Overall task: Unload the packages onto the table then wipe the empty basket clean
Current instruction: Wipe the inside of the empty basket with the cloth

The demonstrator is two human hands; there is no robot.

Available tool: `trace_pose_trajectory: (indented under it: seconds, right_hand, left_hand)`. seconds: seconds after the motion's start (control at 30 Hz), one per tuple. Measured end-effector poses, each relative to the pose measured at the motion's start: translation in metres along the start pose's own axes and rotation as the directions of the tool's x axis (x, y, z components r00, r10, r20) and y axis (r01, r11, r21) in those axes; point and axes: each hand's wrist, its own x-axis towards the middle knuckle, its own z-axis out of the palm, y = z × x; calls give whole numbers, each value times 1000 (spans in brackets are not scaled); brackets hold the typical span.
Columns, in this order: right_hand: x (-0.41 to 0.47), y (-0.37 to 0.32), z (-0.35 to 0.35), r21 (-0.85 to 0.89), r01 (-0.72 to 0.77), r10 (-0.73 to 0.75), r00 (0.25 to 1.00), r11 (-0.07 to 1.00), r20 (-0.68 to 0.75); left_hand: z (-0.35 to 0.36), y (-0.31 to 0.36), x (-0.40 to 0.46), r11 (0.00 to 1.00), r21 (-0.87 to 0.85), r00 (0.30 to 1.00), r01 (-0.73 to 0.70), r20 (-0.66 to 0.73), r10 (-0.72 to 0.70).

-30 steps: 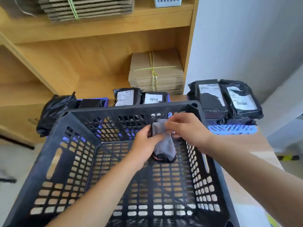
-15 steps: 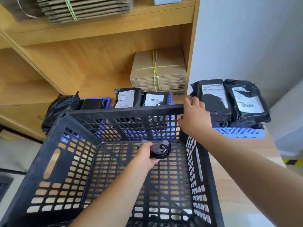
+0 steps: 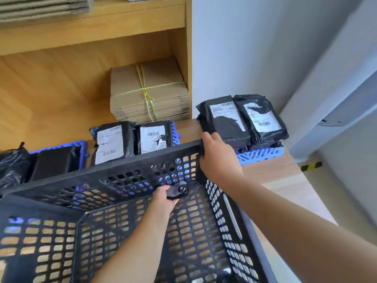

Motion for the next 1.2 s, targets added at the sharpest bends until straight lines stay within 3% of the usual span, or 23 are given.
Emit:
trace_pose_trajectory:
  seconds: [0.13,0.23,0.3,0.43,0.53,0.67,0.83,1.2]
  right_hand:
    - [0,-1,1,-22,13,-13,1000,1000,-9]
    - [-2,-1,-1,-13,26,-26,1000,1000,-14]
    - [-3,-2,-2,-1,37,-37,999,999,-7]
    - [-2,-1,-2,24,31,-31,1000,999,5]
    - [-2,0,-3,50,39,-40,999,998,19]
    - [-3,4,-10,321,-2,12,999,947,-30]
    - [-4,8,-9,517,-92,144,988,851,-61]
    - [-3,5,-8,518,-133,191,980,845,-61]
  left_hand:
    - [9,-1,-24,998,15,998,56,42,-57]
    - [16,3,-40,999,18,999,50,-5,-50]
    - [15,6,-41,993,-97,997,70,-23,-73]
    - [22,17,-60,957,-243,987,159,67,-147]
    - [28,27,-89,958,-238,981,161,148,-128]
    - [37,32,-122,957,-264,971,120,233,-57]
    - [39,41,-170,927,-353,946,124,325,-3]
    - [11,65,-186,883,-420,899,208,437,-4]
